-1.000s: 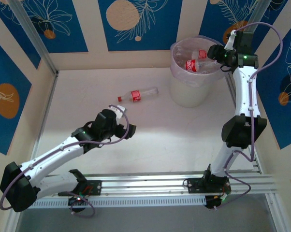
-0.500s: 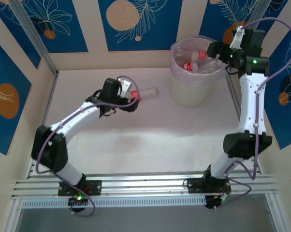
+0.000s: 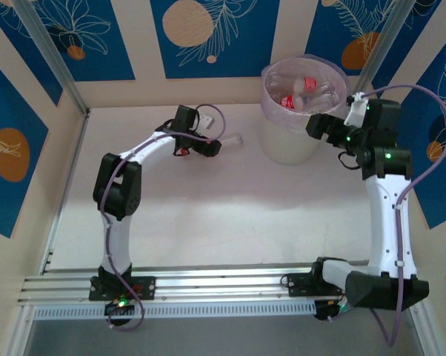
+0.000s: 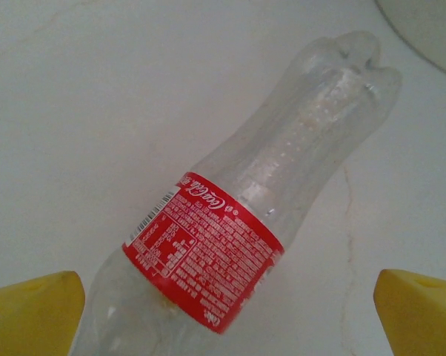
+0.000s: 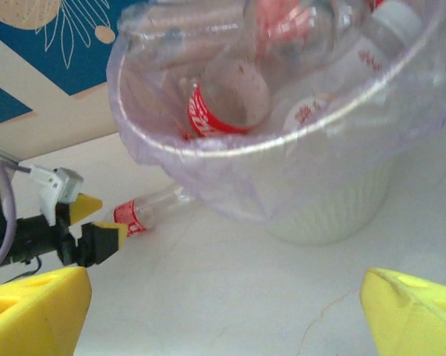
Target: Put the plastic bottles in the bin
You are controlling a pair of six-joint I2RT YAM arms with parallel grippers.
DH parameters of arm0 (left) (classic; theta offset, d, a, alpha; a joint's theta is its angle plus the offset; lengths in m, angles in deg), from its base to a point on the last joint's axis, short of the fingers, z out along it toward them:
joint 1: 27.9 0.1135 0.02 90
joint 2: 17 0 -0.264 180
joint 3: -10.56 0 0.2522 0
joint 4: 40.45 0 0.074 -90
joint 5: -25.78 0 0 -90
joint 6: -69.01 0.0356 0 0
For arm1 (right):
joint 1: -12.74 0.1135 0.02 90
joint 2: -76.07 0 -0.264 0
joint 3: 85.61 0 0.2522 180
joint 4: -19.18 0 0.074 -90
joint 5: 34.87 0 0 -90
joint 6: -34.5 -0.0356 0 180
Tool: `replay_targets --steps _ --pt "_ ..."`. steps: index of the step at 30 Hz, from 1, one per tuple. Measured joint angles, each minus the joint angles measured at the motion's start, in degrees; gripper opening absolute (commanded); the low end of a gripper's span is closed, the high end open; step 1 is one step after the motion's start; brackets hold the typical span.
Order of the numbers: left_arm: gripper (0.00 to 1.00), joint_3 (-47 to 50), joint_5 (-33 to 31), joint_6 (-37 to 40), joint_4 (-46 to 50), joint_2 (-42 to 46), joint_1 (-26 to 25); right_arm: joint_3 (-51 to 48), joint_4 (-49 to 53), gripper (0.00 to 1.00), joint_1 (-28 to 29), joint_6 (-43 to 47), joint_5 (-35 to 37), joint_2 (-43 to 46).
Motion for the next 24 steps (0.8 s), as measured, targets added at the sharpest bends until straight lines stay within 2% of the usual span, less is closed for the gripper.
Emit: replay_targets --steps 7,16,20,24 --pt "1.0 -1.97 0.72 1.9 2.19 -3.43 0.02 -8.0 0.2 0.94 -0.39 -1.95 -1.42 6.05" --pt "0.92 -1.49 0.81 2.95 4.63 -3.45 0.0 -12.92 -0.9 0.93 -0.48 -4.98 -4.85 9.35" --pt "0.87 -1.46 0.59 2.86 5.22 -4.83 0.0 -15.3 -1.86 0.93 -0.48 -6.45 -6.4 9.92" --pt "0.76 -1.46 0.2 2.56 6.08 -7.08 0.0 -17.16 -1.99 0.93 -0.48 -7.52 -7.28 10.78"
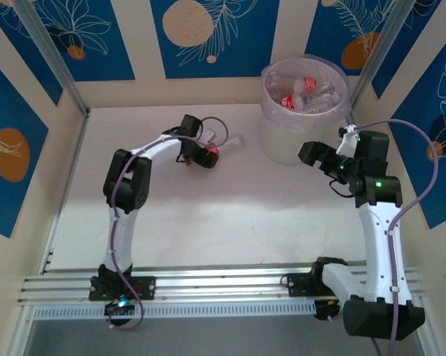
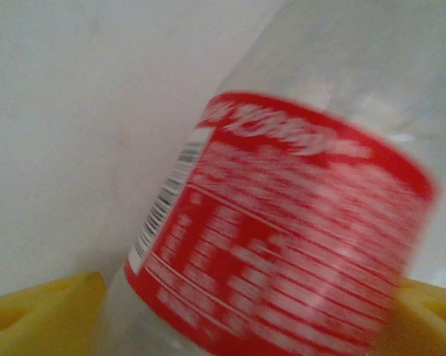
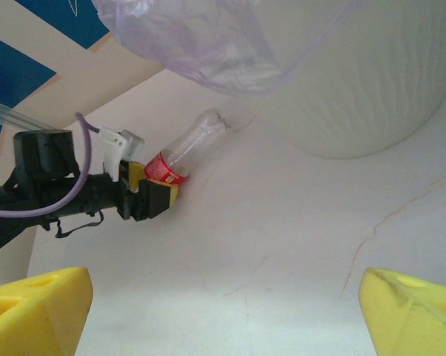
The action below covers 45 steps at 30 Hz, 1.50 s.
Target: Put the plastic bottles in the bin
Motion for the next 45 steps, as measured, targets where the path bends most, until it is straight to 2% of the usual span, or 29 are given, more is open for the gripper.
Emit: replay_targets --steps 4,10,14,19,23,27,32,36,41,45 --pt "0.67 -0.13 -0.42 -0.74 -0.37 -0.22 0.0 -0.59 -0.11 0.93 0.0 -0.72 -0.33 1.38" --pt "0.64 4.83 0.5 -2.01 -4.94 2.16 0.0 -1.62 -0.07 0.93 0.0 -1.44 -0.48 2.73" --pt "0.61 15.56 2.01 -4.13 -8.98 9.86 0.0 -2.56 -0.15 0.93 0.2 -2.14 -0.48 2.78" --pt "0.59 29.64 3.93 -7.78 -15.61 23.87 -0.57 -4.79 -3.52 0.93 1.7 -5.16 -1.18 3.37" --pt "0.57 39.01 4.24 -11.23 -20.5 35.3 -2.75 -8.07 -10.23 0.95 5.79 -9.53 -1.99 3.82" --pt "0.56 46.88 4.04 -14.36 -24.02 45.27 -8.68 -10.38 -17.11 0.99 12.66 -13.27 -1.05 2.36" --pt "0.53 54.9 4.22 -19.37 -28.11 55.21 -14.49 -10.47 -24.65 1.0 19.56 -16.28 0.52 -2.71" --pt "0.53 57.05 3.91 -21.94 -29.4 58.58 -17.07 -10.47 -30.23 1.0 23.61 -18.62 1.09 -7.32" --pt "0.53 57.13 3.63 -23.58 -30.77 58.97 -17.94 -9.86 -34.32 0.97 28.94 -19.87 1.09 -13.16" --pt "0.53 57.11 3.63 -23.58 -30.82 58.86 -18.23 -9.03 -36.33 0.85 31.1 -20.33 0.63 -16.11"
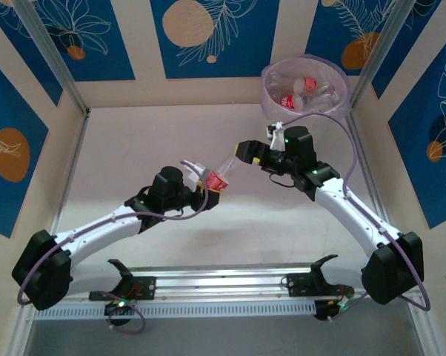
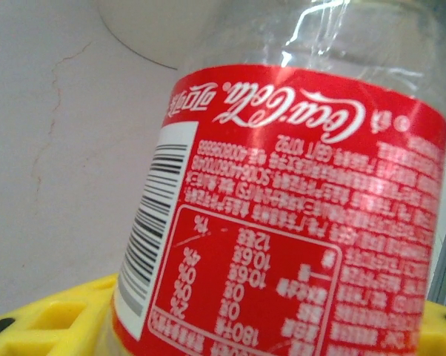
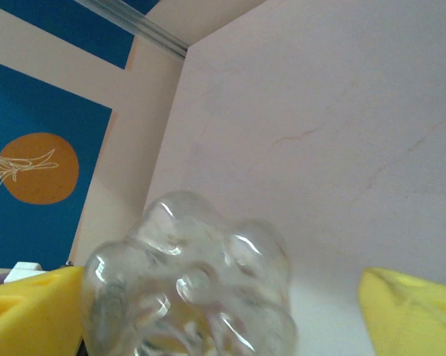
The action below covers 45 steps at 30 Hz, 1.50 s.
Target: Put the plastic bottles in the bin
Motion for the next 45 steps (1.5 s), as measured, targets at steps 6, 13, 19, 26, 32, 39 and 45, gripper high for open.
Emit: replay_targets --steps 6,13,19,26,32,39,45 --pt "0.54 -0.13 0.02 0.0 -0.15 -1.25 -0.07 0.28 -1.05 0.63 0.44 0.0 -0.44 -0.68" --pt "0.6 -1.09 0.0 -0.42 -0.48 -2.05 -0.04 1.05 -0.96 0.55 0.31 0.15 0.26 -0.72" --pt "0.76 -1.38 -0.09 -0.28 -0.92 -2.49 -0.33 1.46 -0.59 0.48 0.31 0.7 0.74 -0.72" --pt "0.99 -2.19 -1.01 -1.4 -0.83 -2.93 -0.37 2.58 1.57 0.43 0.42 1.22 0.87 -0.72" --pt "1.0 -2.27 -2.73 -1.22 1.29 0.57 -0.37 3.58 3.48 0.4 -0.04 2.93 1.81 -0.72" --pt "1.0 -3.13 -7.21 0.39 9.03 9.16 -0.24 12.74 11.98 0.36 -1.4 10.38 4.37 -1.42" --pt "1.0 -3.17 -12.35 1.84 18.53 20.22 1.92 31.19 20.22 0.3 -1.53 22.6 8.76 -3.61"
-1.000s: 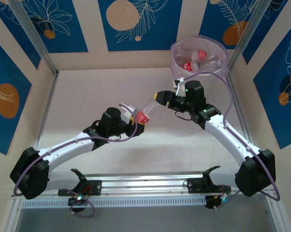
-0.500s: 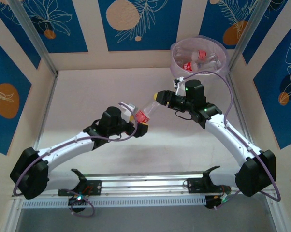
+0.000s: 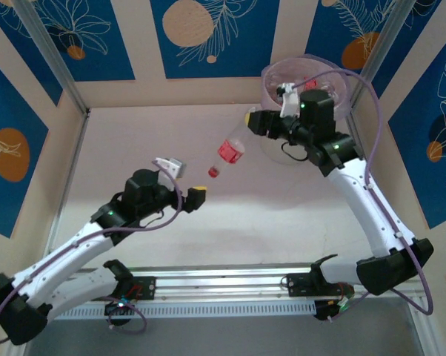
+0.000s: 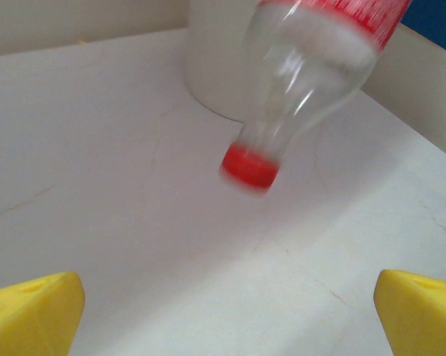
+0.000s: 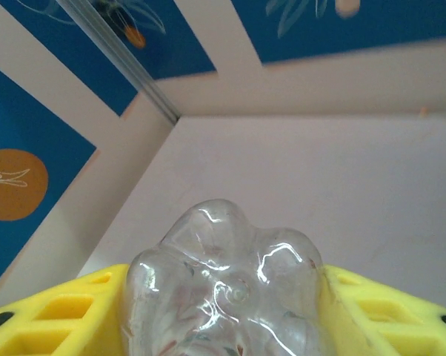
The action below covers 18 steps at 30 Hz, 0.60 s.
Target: Put the plastic bottles in the bin
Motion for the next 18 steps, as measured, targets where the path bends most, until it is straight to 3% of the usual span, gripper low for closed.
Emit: replay_targets --steps 4,10,18 --pt "1.0 0.0 -1.42 -0.07 2.84 3.89 2.43 11.76 2.56 0.26 0.0 7.48 3.61 -1.46" --pt "1.0 0.02 -1.73 -0.11 4.68 2.25 3.26 30.16 2.78 0.17 -0.02 19.89 10.88 -8.09" --pt "1.0 0.07 -1.68 -0.28 4.68 1.66 3.37 45.83 -0.37 0.16 -3.74 38.53 23.02 -20.59"
